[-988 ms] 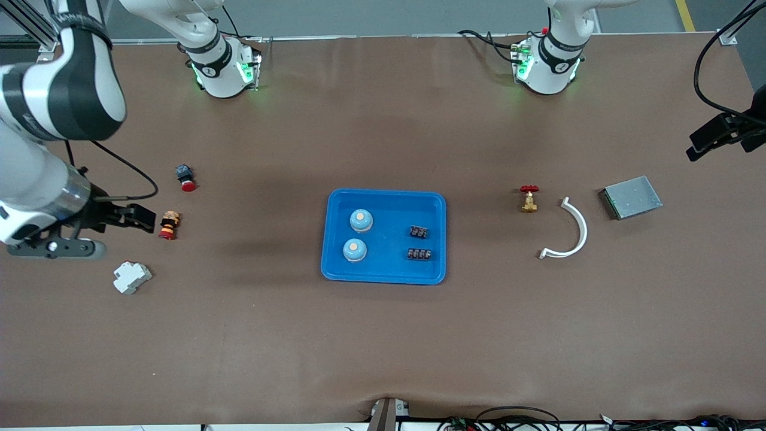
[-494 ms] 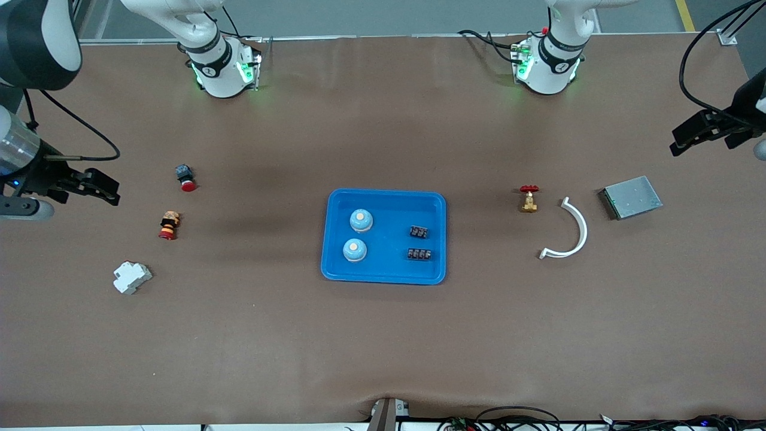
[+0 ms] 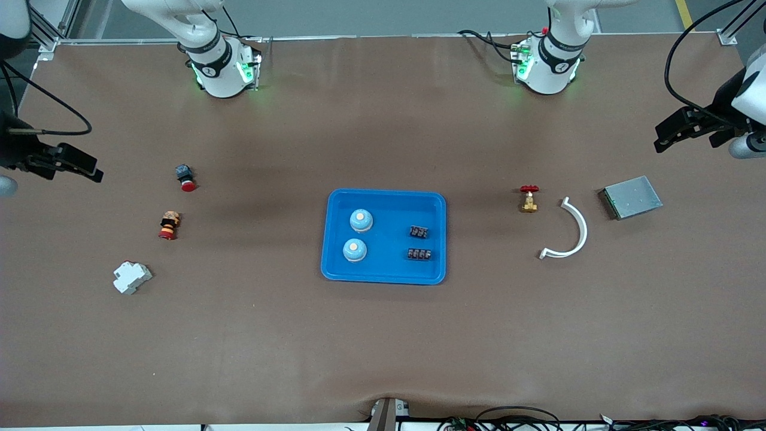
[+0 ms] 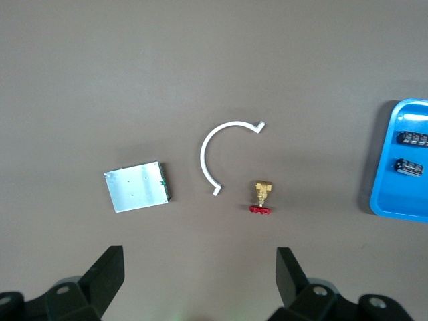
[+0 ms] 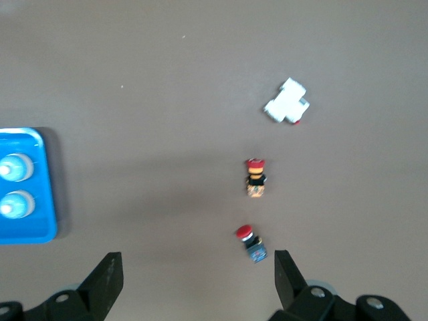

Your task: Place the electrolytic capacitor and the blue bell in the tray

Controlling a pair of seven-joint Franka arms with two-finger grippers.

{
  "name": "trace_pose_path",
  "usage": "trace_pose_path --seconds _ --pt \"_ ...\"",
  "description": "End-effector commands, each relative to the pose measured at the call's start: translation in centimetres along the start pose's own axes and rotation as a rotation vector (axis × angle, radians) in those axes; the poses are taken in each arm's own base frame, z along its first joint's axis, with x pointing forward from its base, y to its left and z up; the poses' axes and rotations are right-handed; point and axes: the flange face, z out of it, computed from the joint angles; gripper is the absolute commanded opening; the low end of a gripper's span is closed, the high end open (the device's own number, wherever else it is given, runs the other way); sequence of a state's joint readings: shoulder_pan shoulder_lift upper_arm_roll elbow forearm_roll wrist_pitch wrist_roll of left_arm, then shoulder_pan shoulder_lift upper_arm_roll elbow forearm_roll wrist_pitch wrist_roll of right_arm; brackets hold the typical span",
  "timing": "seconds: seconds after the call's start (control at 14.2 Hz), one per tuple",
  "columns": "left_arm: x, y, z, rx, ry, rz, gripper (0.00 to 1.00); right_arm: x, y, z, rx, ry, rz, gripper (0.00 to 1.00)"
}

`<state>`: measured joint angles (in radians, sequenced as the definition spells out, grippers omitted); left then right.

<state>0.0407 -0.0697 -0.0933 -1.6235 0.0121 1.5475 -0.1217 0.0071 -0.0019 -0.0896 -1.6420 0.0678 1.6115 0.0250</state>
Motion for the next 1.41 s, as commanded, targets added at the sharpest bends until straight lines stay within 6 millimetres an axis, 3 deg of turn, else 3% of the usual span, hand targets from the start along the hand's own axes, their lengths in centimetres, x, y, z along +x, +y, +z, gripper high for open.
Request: trace_pose_path --seconds 0.0,1.34 --pt "-0.5 0.0 -0.9 -0.04 -0.002 -0.008 1.0 -0.8 0.5 -0.7 0.031 -0.011 0.016 1.0" --pt "0.3 0.1 -1.7 -0.031 0.02 0.0 1.0 -1.8 -0.8 -4.0 -0.081 0.007 -0.016 1.0"
